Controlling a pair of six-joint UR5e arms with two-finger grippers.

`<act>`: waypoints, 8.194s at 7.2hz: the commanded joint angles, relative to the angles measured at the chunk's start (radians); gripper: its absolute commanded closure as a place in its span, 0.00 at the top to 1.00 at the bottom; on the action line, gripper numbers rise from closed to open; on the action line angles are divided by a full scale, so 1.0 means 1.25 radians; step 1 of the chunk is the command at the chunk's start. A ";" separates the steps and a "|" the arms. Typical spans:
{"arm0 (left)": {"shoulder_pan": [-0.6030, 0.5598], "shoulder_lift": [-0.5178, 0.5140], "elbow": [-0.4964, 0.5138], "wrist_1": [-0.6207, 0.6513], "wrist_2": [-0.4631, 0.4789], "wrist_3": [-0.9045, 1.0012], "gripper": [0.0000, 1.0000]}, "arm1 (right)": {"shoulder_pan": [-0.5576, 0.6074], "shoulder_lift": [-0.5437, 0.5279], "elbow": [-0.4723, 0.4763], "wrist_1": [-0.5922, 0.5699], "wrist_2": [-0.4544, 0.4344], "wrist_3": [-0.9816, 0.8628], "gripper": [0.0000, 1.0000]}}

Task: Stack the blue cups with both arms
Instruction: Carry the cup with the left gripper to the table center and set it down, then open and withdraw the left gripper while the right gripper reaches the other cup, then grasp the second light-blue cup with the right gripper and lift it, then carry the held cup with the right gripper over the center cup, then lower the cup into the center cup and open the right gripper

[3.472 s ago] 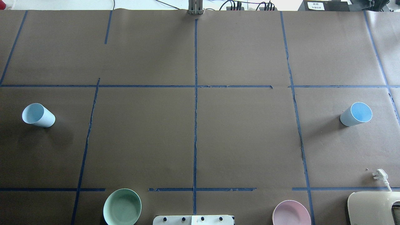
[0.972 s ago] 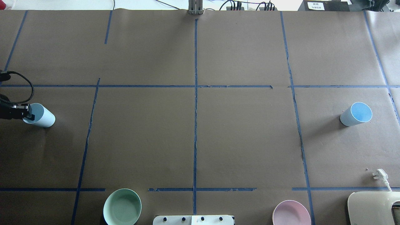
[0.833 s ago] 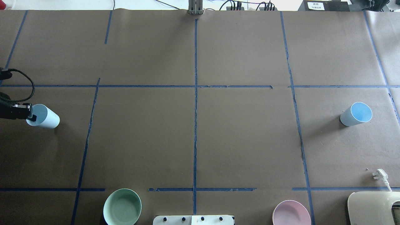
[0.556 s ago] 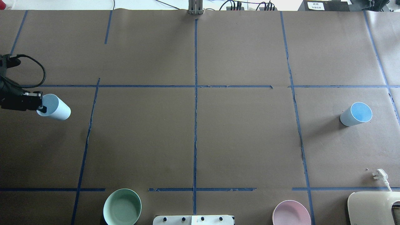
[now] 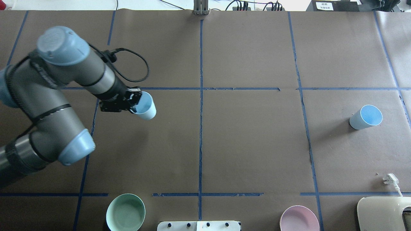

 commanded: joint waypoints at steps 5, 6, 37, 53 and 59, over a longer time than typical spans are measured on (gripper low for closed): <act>0.151 -0.197 0.163 -0.005 0.131 -0.116 0.00 | -0.078 -0.001 0.107 0.024 0.072 0.148 1.00; 0.153 -0.197 0.184 -0.034 0.132 -0.116 0.00 | -0.094 0.000 0.130 0.026 0.069 0.196 1.00; -0.213 0.287 -0.353 0.292 0.010 0.495 1.00 | -0.415 0.109 0.061 0.449 -0.034 0.895 0.00; -0.416 0.411 -0.239 0.282 -0.011 1.005 1.00 | -0.887 0.624 0.034 0.078 -0.473 1.231 0.17; -0.431 0.411 -0.228 0.282 -0.013 1.014 1.00 | -0.864 0.616 0.101 -0.016 -0.465 1.215 1.00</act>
